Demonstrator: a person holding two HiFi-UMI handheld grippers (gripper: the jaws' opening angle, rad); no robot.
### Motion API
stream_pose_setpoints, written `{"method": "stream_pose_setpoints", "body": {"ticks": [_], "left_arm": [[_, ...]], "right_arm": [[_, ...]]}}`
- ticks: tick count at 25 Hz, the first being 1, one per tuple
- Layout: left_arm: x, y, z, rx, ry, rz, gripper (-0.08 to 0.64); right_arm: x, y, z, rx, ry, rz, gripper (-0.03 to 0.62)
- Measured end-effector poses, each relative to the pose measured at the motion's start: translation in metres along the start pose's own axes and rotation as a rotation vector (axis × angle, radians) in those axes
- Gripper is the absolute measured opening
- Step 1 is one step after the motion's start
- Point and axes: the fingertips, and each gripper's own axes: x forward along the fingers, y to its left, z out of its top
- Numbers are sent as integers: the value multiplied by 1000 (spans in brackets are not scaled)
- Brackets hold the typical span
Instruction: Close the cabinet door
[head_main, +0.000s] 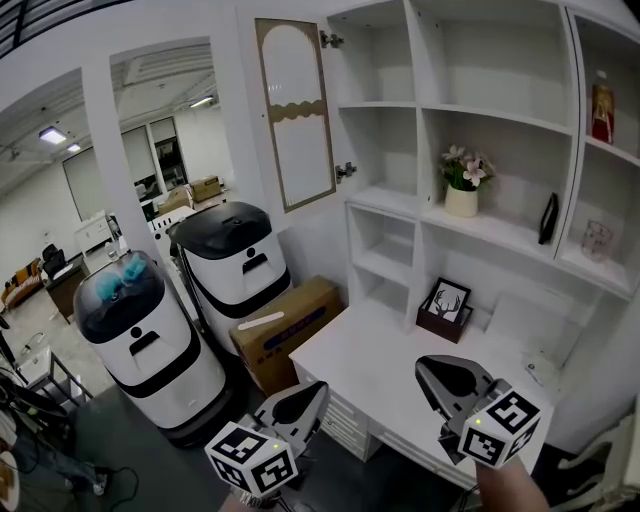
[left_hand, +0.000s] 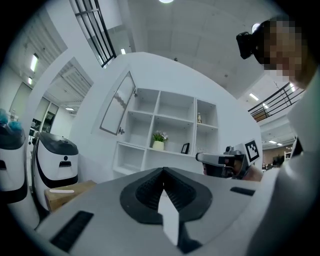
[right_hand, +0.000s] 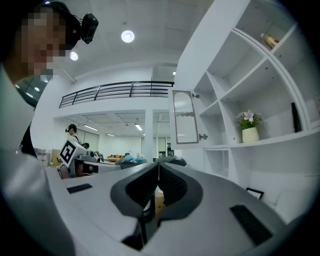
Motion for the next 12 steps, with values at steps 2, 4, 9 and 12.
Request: {"method": "stream_pose_setpoints", "body": {"ticks": [2,4,9,12], "left_arm": [[0,2,0,0,3,2,5],[1,5,0,2,8,5,5],[1,16,1,2,22,19,5],[-2,25,3,4,26,28,6]], "right_arm": [[3,-1,-1,8,1,1,5],[6,-3,-2,22,0,4,5],[18,-8,-4,60,-6,6,5],[27,-9,-5,80,-5,9,5]]}}
